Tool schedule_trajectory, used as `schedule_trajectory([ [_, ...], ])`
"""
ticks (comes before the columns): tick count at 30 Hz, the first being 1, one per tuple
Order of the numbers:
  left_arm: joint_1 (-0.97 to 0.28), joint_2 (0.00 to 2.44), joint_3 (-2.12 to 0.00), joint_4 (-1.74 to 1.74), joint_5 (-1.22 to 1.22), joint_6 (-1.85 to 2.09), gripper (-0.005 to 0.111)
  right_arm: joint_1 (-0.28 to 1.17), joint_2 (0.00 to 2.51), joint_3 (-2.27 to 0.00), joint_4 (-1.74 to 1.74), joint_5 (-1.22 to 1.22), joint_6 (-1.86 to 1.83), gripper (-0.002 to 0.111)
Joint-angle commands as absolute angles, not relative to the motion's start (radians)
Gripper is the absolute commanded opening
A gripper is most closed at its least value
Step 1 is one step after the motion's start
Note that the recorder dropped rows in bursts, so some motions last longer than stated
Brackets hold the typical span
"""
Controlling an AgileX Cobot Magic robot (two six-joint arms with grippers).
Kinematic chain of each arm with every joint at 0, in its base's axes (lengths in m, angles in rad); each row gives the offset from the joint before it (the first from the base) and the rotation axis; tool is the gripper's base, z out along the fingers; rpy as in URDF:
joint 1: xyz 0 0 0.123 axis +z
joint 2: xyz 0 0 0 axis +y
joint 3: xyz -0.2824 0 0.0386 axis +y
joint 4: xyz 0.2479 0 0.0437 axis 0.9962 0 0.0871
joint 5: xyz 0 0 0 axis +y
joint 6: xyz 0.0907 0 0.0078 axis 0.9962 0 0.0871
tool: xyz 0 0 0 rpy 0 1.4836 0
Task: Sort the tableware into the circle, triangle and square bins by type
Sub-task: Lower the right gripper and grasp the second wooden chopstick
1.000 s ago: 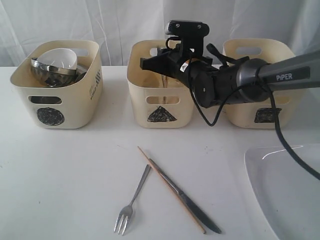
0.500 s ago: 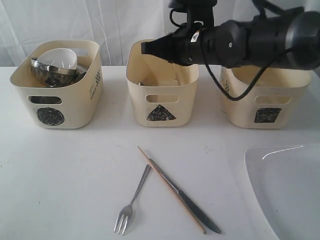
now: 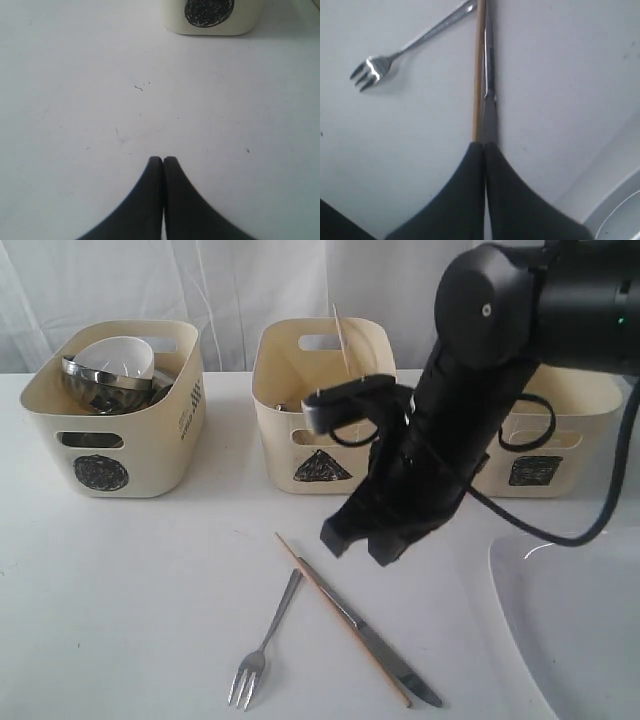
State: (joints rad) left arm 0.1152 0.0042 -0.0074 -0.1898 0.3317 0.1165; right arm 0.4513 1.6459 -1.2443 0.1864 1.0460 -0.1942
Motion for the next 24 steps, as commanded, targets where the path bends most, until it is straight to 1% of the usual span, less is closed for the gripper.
schedule_trajectory([
  [1, 0.117, 0.000, 0.000, -0.196, 0.341, 0.121, 0.000, 0.479, 1.648, -1.172, 0.192, 1.014, -0.237, 0.000],
  [3, 0.117, 0.000, 0.000, -0.196, 0.341, 0.121, 0.000, 0.479, 1.652, -1.146, 0.194, 0.975, -0.270, 0.004],
  [5, 0.117, 0.000, 0.000, -0.196, 0.341, 0.121, 0.000, 0.479, 1.655, -1.137, 0.194, 0.940, -0.269, 0.010],
  [10, 0.117, 0.000, 0.000, -0.196, 0.341, 0.121, 0.000, 0.479, 1.666, -1.134, 0.237, 0.905, -0.279, 0.032],
  [12, 0.117, 0.000, 0.000, -0.196, 0.341, 0.121, 0.000, 0.480, 1.674, -1.132, 0.277, 0.896, -0.315, 0.038],
  [14, 0.117, 0.000, 0.000, -0.196, 0.341, 0.121, 0.000, 0.485, 1.687, -1.132, 0.344, 0.892, -0.332, 0.040],
  [19, 0.117, 0.000, 0.000, -0.196, 0.341, 0.121, 0.000, 0.548, 1.738, -1.140, 0.488, 0.829, -0.361, 0.040],
  [24, 0.117, 0.000, 0.000, -0.196, 0.341, 0.121, 0.000, 0.610, 1.818, -1.197, 0.489, 0.776, -0.201, 0.040],
])
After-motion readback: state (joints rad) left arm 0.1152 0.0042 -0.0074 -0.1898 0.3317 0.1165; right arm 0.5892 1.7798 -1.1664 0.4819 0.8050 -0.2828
